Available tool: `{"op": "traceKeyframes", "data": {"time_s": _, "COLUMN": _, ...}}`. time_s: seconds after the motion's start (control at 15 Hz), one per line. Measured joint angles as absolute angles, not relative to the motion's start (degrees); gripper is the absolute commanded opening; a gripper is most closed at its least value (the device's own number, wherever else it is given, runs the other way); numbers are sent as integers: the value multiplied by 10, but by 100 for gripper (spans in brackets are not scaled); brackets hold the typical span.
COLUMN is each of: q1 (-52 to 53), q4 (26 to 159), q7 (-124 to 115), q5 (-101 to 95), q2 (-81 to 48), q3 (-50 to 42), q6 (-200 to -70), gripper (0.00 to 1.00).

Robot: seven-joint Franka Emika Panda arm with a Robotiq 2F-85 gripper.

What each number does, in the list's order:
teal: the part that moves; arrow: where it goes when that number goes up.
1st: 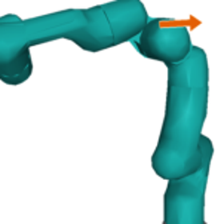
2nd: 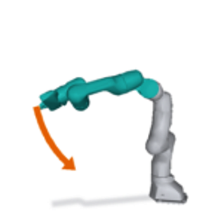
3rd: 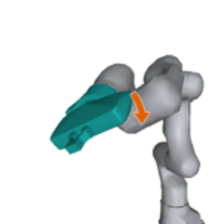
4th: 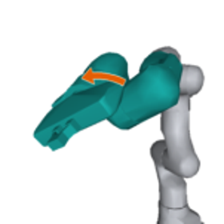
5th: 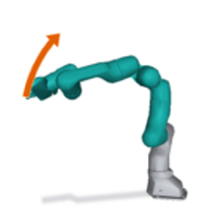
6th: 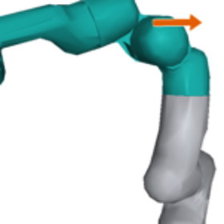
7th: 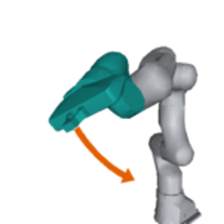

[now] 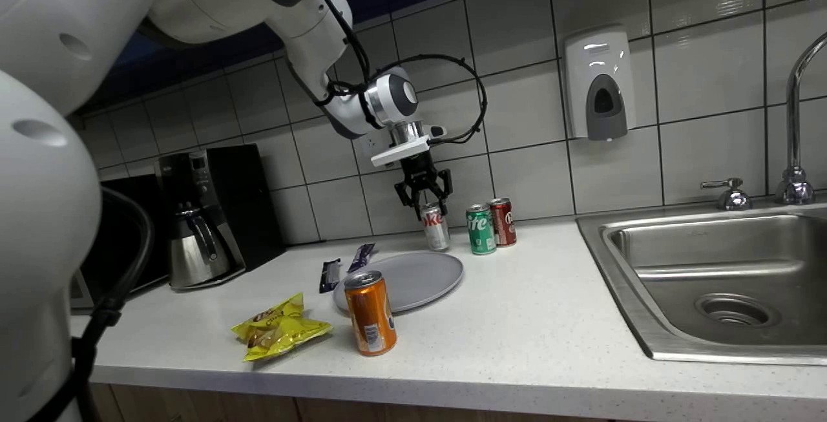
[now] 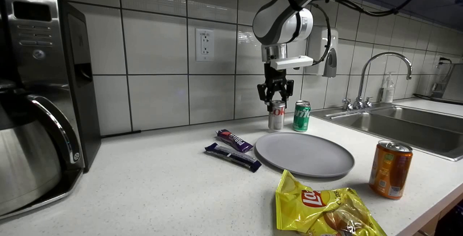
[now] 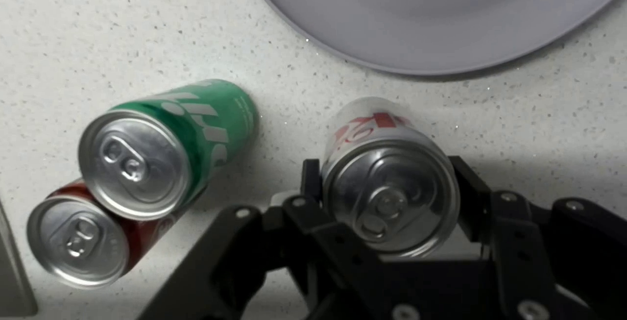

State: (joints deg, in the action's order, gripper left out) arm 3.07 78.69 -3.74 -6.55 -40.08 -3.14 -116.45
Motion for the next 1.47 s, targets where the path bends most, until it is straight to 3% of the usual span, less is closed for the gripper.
{"op": "traceKeyframes", "data": {"time_s": 1.47, "q1": 91, "q4": 906, "q7": -42, "q5": -67, "q2": -306, "q3": -4, "q6": -1166, "gripper": 39}}
